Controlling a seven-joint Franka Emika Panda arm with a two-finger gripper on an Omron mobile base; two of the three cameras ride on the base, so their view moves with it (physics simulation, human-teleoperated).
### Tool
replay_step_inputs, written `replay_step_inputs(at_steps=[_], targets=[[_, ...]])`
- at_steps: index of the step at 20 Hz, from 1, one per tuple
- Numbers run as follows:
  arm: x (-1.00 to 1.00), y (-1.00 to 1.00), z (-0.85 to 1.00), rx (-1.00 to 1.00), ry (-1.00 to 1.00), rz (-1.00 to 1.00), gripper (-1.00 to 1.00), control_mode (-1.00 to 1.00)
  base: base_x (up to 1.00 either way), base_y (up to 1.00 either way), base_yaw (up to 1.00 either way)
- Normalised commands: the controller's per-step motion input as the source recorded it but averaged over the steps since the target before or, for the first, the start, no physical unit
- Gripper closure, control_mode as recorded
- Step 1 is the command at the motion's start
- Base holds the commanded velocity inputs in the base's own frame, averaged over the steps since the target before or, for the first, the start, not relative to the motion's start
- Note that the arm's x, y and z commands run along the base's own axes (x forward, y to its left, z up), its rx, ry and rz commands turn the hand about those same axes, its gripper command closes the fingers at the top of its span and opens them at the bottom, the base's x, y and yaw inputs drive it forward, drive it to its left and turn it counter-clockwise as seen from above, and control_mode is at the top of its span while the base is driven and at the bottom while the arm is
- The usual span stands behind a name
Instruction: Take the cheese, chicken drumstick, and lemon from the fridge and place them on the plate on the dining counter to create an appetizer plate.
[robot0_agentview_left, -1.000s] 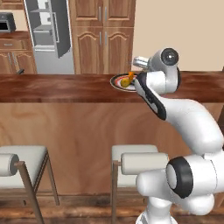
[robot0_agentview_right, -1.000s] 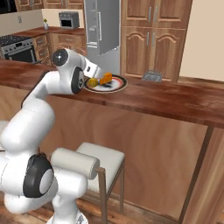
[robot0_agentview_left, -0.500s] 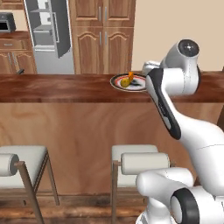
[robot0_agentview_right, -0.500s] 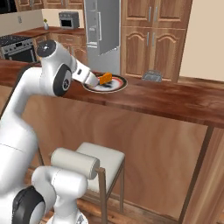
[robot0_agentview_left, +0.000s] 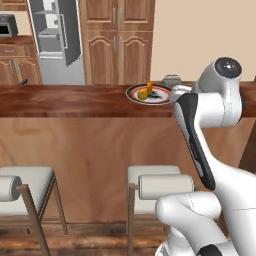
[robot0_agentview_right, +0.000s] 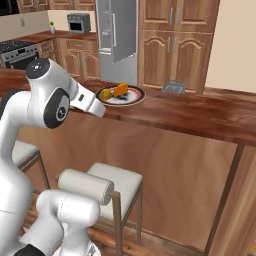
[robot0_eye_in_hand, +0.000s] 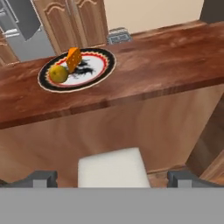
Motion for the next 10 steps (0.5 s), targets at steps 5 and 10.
replay_step_inputs(at_steps=[5,10], targets=[[-0.09,-0.03,-0.02,0.0,0.0,0.0,-1.0,1.0,-0.12,-0.12,-0.02],[0.0,0.0,0.0,0.0,0.0,0.0,-1.0,1.0,-0.15,-0.88,-0.2]])
